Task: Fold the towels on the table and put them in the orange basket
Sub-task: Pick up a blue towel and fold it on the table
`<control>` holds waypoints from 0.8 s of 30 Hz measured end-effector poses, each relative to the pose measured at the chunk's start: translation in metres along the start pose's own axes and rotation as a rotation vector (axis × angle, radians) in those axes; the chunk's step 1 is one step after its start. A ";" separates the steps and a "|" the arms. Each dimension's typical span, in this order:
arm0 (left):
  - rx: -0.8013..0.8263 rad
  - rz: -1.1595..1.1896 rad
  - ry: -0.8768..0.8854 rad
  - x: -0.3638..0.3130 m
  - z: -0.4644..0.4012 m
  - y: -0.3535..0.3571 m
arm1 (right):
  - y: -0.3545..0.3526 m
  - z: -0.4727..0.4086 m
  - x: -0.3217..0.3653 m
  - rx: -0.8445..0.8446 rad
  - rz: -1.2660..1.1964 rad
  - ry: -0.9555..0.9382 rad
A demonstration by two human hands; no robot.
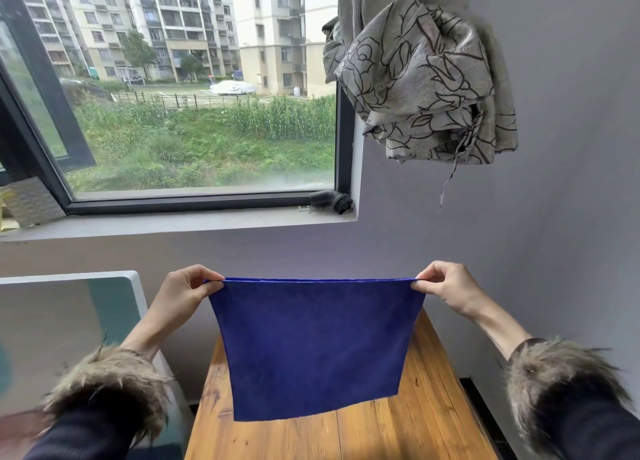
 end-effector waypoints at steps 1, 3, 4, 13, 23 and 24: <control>0.006 -0.002 0.004 0.000 -0.001 0.000 | 0.000 -0.001 0.000 -0.010 -0.002 -0.002; 0.009 -0.002 0.013 0.001 -0.002 0.000 | -0.001 -0.001 0.000 -0.023 -0.011 -0.008; 0.008 0.001 0.019 0.001 -0.003 -0.001 | -0.002 0.000 0.000 -0.025 -0.017 -0.011; 0.046 -0.174 0.067 0.004 0.000 0.015 | 0.001 0.000 0.000 0.108 0.107 0.024; -0.007 -0.169 -0.087 0.018 -0.007 0.038 | 0.018 -0.033 -0.021 0.091 0.518 0.044; 0.008 -0.173 -0.100 0.021 -0.010 0.042 | 0.020 -0.038 -0.025 0.083 0.541 0.054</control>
Point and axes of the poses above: each hand's wrist, its own z-axis away from the middle knuckle, its own y-axis out of the palm, x = y × z, the point moved 3 cm from there along -z, towards the middle knuckle, and after that the axes turned 14 degrees about -z, right-handed, at the moved point
